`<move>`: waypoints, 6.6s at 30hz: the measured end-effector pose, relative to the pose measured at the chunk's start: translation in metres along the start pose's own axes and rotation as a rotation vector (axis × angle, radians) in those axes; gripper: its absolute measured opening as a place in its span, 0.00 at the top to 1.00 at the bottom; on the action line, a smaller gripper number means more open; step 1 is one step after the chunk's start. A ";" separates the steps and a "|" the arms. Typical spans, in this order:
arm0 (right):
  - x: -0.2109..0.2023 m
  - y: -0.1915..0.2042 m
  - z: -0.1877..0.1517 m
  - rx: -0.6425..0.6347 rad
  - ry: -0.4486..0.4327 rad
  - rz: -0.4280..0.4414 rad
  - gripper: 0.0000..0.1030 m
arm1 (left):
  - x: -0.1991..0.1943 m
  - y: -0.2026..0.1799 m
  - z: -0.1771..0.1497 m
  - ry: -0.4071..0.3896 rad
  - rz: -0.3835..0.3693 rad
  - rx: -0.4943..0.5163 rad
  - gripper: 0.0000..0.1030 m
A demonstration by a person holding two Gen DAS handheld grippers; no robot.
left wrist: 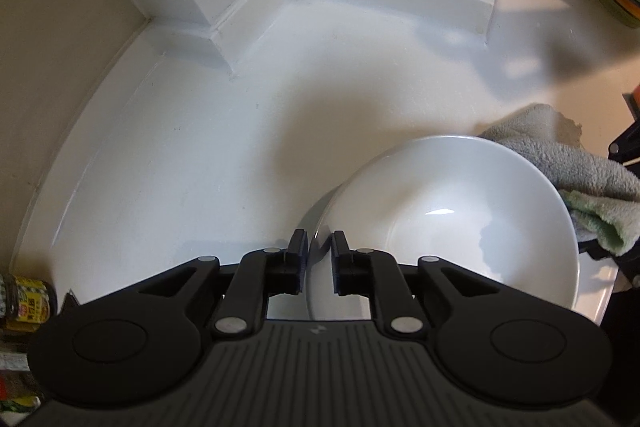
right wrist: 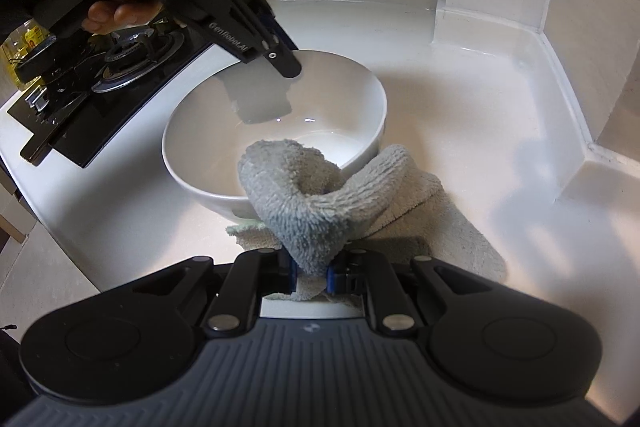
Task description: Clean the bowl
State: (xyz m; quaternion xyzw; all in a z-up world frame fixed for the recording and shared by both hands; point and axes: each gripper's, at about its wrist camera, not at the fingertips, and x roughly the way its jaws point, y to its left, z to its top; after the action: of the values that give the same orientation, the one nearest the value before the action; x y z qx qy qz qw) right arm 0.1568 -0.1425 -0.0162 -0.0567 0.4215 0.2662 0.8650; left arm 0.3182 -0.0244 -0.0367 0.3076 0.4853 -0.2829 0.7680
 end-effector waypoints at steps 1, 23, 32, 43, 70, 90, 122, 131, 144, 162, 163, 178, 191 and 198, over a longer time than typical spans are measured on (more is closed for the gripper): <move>0.001 0.000 0.001 -0.005 0.000 -0.002 0.89 | 0.000 0.000 -0.001 0.004 0.009 -0.007 0.89; -0.009 0.035 -0.006 -0.106 0.003 0.036 0.89 | -0.018 -0.003 -0.037 0.036 0.093 -0.332 0.94; 0.000 -0.006 0.006 -0.034 -0.007 -0.060 0.89 | -0.029 -0.017 -0.050 0.037 0.060 -0.323 0.83; 0.007 -0.012 0.006 -0.038 -0.014 -0.072 0.89 | -0.016 0.004 -0.022 0.019 0.038 -0.174 0.87; 0.003 -0.003 0.006 -0.041 -0.020 -0.071 0.90 | -0.027 -0.009 -0.046 0.024 -0.011 -0.373 0.81; 0.010 -0.021 0.007 0.010 -0.037 -0.114 0.89 | -0.012 -0.002 -0.027 0.006 0.048 -0.322 0.94; 0.008 -0.022 0.001 0.020 -0.025 -0.093 0.89 | 0.001 0.002 0.000 0.014 0.000 -0.148 0.91; 0.011 -0.015 0.001 0.002 -0.040 -0.134 0.89 | -0.009 -0.004 -0.019 0.003 0.057 -0.255 0.94; 0.006 0.025 -0.005 -0.107 -0.015 -0.050 0.89 | -0.027 -0.011 -0.047 0.003 0.083 -0.362 0.93; 0.009 0.007 -0.006 -0.088 -0.029 -0.057 0.89 | -0.007 0.016 0.002 0.017 -0.018 -0.176 0.91; 0.010 0.006 -0.005 -0.087 -0.031 -0.063 0.89 | -0.007 0.016 -0.001 0.017 -0.011 -0.199 0.92; 0.010 0.036 -0.006 -0.130 -0.001 -0.035 0.89 | -0.023 0.005 -0.037 0.002 0.064 -0.422 0.96; 0.011 0.028 -0.007 -0.109 -0.002 -0.020 0.89 | -0.021 0.008 -0.026 0.023 0.060 -0.323 0.93; 0.011 0.025 -0.006 -0.092 -0.014 -0.032 0.89 | -0.014 0.006 -0.008 0.026 0.076 -0.219 0.91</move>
State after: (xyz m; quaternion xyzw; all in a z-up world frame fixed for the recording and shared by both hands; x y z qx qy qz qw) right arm 0.1460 -0.1183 -0.0254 -0.1014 0.4019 0.2717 0.8685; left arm 0.3126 -0.0122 -0.0251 0.2437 0.5110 -0.1947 0.8010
